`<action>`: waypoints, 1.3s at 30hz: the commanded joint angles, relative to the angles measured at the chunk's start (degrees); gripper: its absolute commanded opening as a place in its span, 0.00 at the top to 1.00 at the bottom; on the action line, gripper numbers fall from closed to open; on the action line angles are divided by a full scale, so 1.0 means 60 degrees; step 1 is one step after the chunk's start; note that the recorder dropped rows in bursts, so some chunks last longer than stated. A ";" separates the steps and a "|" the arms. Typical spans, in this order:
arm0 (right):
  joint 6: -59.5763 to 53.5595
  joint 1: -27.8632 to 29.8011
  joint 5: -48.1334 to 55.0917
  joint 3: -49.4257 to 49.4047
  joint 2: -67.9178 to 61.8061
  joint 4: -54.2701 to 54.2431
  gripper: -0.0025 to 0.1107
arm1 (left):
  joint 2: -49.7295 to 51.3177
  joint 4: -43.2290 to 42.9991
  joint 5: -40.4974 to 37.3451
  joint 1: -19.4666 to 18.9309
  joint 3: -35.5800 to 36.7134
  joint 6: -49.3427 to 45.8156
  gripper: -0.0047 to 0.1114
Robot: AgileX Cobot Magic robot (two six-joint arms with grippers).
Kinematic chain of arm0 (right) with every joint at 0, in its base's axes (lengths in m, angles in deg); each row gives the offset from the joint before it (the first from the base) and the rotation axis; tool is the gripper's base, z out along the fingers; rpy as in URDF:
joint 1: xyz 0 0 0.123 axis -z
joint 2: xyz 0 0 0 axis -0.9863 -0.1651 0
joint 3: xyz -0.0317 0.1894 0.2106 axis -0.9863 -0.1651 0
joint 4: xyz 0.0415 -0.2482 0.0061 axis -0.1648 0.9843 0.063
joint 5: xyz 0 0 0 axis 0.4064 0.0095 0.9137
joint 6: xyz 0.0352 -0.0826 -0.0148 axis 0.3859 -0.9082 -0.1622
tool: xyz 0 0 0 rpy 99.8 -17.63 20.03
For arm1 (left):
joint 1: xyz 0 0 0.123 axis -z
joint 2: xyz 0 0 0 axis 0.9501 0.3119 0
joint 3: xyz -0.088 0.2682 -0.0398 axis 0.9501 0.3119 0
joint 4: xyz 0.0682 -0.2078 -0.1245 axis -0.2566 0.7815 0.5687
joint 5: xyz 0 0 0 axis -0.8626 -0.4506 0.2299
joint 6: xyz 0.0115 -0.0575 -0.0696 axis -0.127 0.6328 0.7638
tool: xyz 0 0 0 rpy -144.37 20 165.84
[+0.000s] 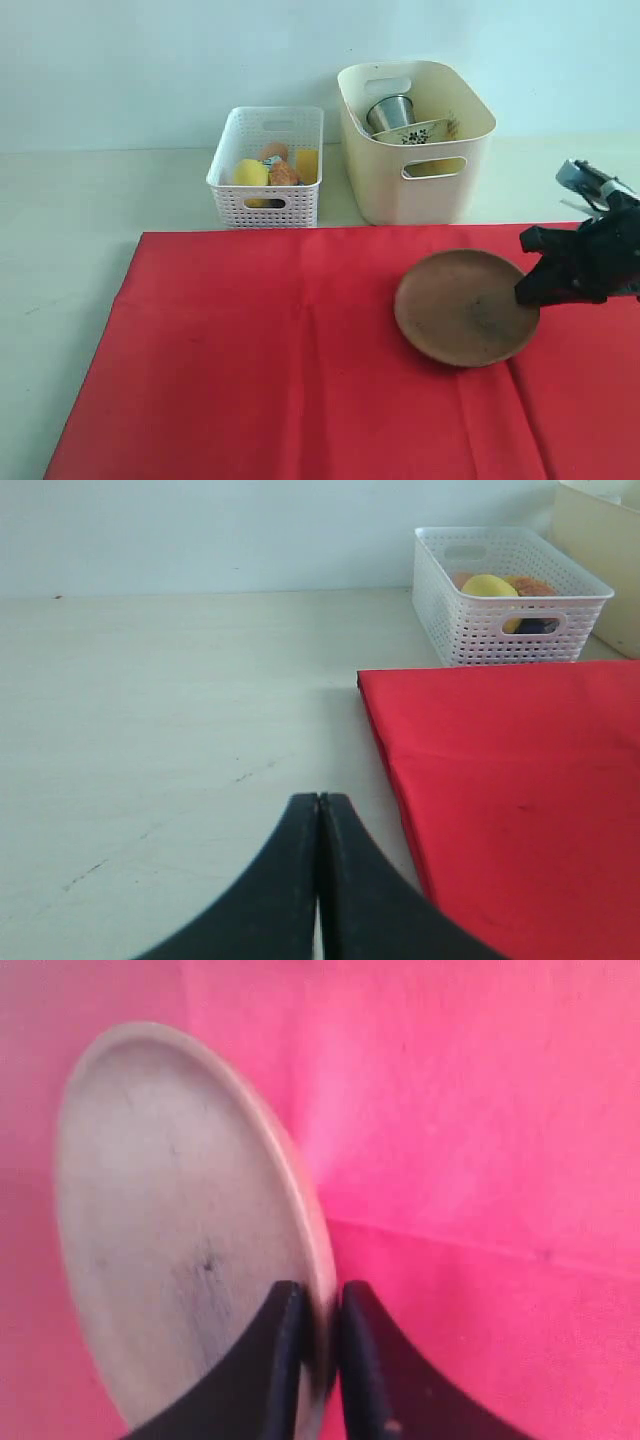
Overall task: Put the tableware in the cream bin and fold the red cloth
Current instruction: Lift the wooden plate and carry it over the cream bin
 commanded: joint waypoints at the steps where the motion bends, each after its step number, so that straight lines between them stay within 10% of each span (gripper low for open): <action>1: -0.0119 -0.0004 0.0354 -0.0036 0.1286 -0.0021 0.98 | -0.0040 0.0058 0.0035 -0.0039 0.0029 0.0000 0.96; 17: 0.0510 -0.0004 0.1359 0.1283 0.4984 -0.0994 0.98 | -0.0040 0.0058 0.0035 -0.0039 0.0029 0.0000 0.96; 39: 0.0285 -0.0832 -0.2172 0.5455 0.1506 0.0324 0.98 | -0.0040 0.0058 0.0035 -0.0039 0.0029 0.0000 0.96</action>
